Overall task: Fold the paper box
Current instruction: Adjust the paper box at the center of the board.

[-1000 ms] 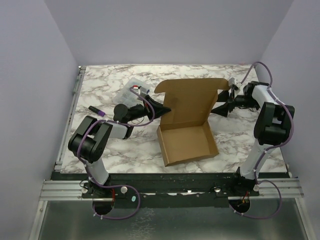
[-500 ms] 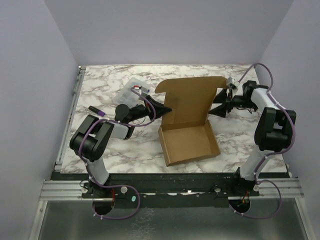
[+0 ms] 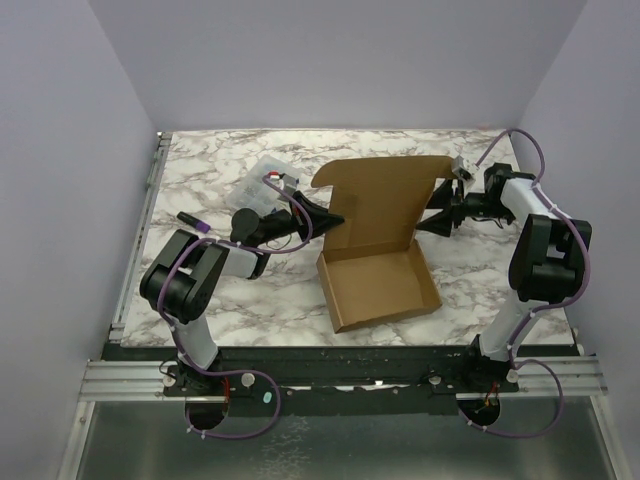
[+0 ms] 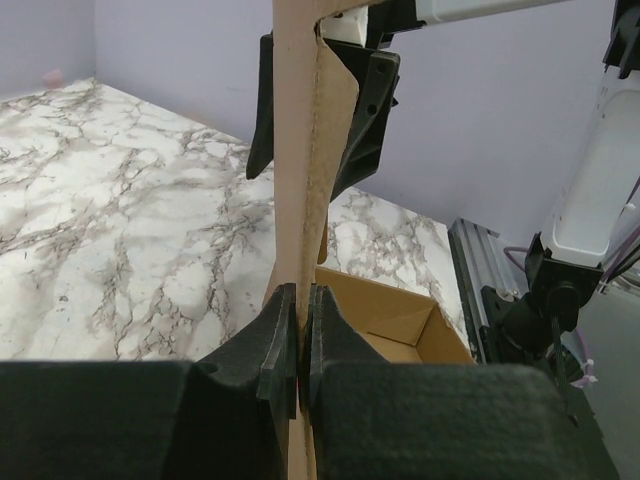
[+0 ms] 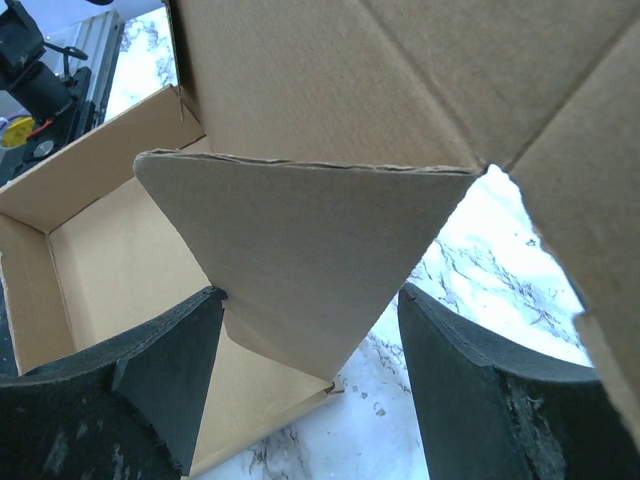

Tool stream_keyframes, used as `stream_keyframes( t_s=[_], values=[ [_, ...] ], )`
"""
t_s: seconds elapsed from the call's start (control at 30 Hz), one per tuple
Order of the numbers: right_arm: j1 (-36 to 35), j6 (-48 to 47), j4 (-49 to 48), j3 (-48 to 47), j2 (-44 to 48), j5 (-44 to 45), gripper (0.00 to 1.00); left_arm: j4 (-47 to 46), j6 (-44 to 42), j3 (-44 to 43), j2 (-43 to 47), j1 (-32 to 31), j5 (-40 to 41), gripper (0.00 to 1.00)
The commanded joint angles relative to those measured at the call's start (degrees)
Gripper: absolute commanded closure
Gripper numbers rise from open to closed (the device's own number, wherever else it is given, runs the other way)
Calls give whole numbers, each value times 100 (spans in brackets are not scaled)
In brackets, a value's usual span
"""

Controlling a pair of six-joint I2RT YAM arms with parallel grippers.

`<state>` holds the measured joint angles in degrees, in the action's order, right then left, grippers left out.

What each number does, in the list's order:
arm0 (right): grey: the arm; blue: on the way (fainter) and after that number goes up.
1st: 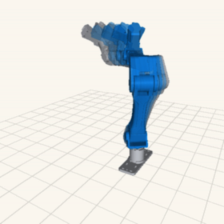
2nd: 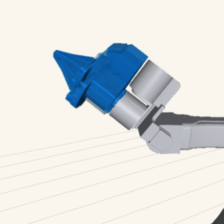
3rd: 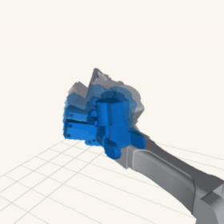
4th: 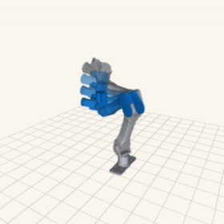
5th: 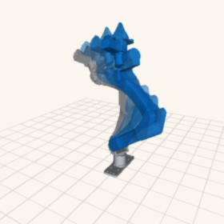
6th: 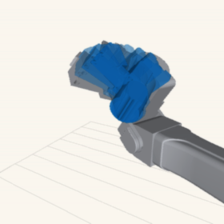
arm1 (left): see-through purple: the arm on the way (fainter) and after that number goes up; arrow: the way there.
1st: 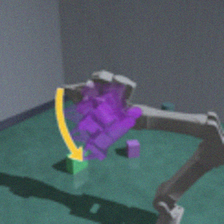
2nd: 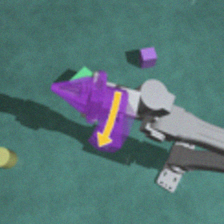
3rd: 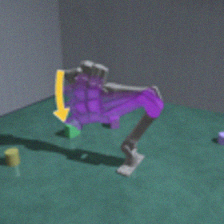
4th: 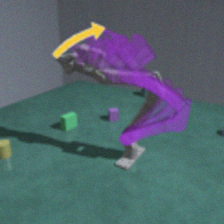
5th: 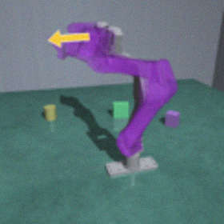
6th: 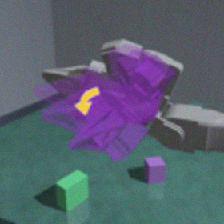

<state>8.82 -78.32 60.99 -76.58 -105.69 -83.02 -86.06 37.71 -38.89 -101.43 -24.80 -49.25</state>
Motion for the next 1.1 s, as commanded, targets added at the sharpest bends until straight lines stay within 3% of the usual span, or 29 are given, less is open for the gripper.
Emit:
stream_keyframes(
  t_s=[0.0, 0.47, 0.7, 1.07],
  values=[
    [-203, 72, 53, 40, 185, -364, 25, -1418, -36, -25, -35, -210, -146, 100],
    [-198, 90, 8, 76, 169, -283, 25, -1346, -82, 10, 27, -210, -53, 100],
    [-197, 547, -475, 223, 274, -154, 25, -418, -674, 78, 355, -215, 132, 100],
    [-202, 614, -553, 266, 303, -134, 25, 68, -1036, 252, 747, -221, 309, 100]
  ],
)
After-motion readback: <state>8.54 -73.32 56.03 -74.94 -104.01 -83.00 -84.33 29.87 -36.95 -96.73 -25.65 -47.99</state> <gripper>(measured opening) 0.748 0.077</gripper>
